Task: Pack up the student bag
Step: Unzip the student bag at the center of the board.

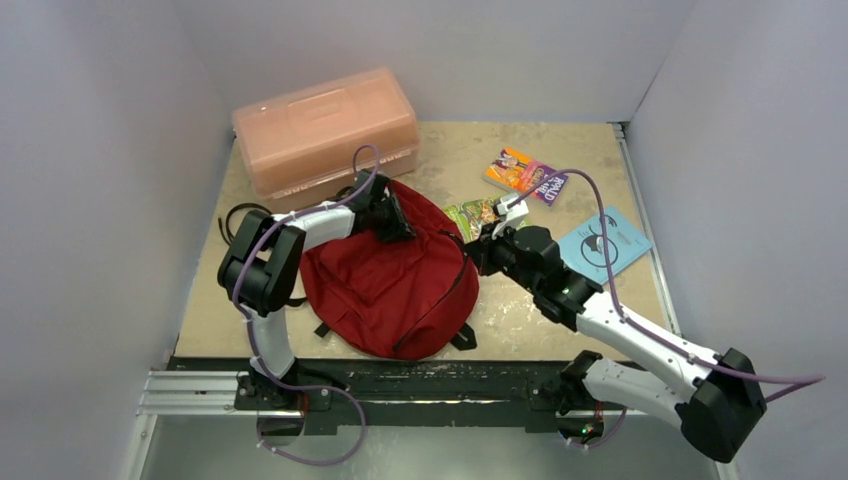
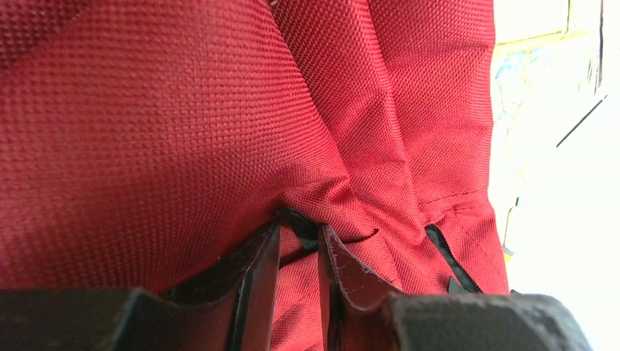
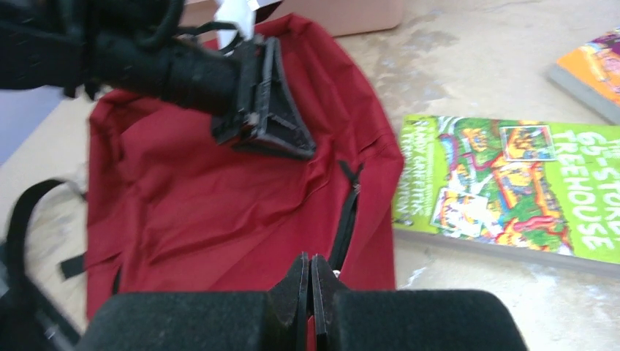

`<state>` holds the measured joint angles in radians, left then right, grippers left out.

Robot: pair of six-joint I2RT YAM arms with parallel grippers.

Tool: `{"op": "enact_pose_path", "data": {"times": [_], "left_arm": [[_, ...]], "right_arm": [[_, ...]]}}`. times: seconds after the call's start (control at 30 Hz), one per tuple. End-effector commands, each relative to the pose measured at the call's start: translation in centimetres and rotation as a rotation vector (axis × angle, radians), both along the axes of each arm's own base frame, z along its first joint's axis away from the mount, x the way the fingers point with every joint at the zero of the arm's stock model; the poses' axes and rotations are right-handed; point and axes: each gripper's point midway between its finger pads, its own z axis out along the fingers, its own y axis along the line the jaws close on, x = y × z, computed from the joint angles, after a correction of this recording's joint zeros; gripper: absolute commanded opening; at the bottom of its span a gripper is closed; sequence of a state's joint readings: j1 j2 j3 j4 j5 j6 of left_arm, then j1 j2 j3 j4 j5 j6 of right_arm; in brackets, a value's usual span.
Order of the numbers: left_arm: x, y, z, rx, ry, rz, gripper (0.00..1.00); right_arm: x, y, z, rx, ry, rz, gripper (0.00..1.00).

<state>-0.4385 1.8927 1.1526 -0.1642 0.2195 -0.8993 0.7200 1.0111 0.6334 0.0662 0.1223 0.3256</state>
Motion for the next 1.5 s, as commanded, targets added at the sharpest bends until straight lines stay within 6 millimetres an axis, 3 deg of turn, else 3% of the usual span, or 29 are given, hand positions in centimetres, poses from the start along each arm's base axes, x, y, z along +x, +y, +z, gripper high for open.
{"op": "enact_pose_path", "data": {"times": [0.0, 0.07, 0.23, 0.33, 0.47, 0.57, 0.67, 0.77, 0.87, 1.13, 1.27, 1.37, 1.47], "left_arm": [[1.7, 1.6, -0.6, 0.057, -0.060, 0.054, 0.25], [1.7, 1.7, -0.3, 0.064, -0.063, 0.044, 0.25], [1.5, 1.6, 2.6, 0.052, -0.127, 0.012, 0.29], [0.5, 1.0, 5.8, 0.004, -0.181, -0.061, 0.44], [-3.0, -1.2, 10.8, -0.104, -0.245, -0.202, 0.72], [-5.8, -3.3, 12.4, -0.198, -0.200, -0.229, 0.79], [-7.7, -6.4, 12.7, -0.317, -0.076, -0.219, 0.80], [-8.5, -9.0, 12.6, -0.329, 0.009, -0.201, 0.79], [-9.0, -10.0, 10.6, -0.247, 0.158, -0.139, 0.72], [-8.8, -10.5, 8.9, -0.085, 0.193, -0.039, 0.57], [-9.0, -10.3, 8.1, -0.039, 0.193, -0.034, 0.40], [-8.3, -10.5, 8.0, -0.015, 0.175, -0.051, 0.34], [-8.0, -11.6, 8.8, -0.042, 0.171, -0.089, 0.35]], "right_arm": [[-4.1, 1.5, 1.6, 0.089, 0.023, 0.200, 0.00], [-5.4, 0.9, 0.8, 0.096, 0.026, 0.221, 0.00], [-5.2, 0.1, -0.4, 0.080, 0.026, 0.179, 0.00], [-4.4, 0.2, -0.5, 0.071, 0.024, 0.155, 0.00], [-4.5, 0.0, 0.1, 0.095, -0.009, 0.153, 0.00], [-4.6, -0.7, -0.1, 0.102, -0.030, 0.131, 0.00], [-4.9, -0.8, 0.3, 0.123, -0.055, 0.137, 0.00], [-5.0, -1.1, 0.2, 0.140, -0.079, 0.131, 0.00], [-5.0, -1.3, 0.4, 0.136, -0.080, 0.119, 0.00], [-5.1, -1.1, 0.6, 0.146, -0.087, 0.131, 0.00], [-5.2, -1.3, 0.7, 0.145, -0.089, 0.124, 0.00], [-5.2, -1.5, 0.6, 0.140, -0.083, 0.122, 0.00], [-5.3, -1.4, 0.3, 0.135, -0.074, 0.129, 0.00]]}}
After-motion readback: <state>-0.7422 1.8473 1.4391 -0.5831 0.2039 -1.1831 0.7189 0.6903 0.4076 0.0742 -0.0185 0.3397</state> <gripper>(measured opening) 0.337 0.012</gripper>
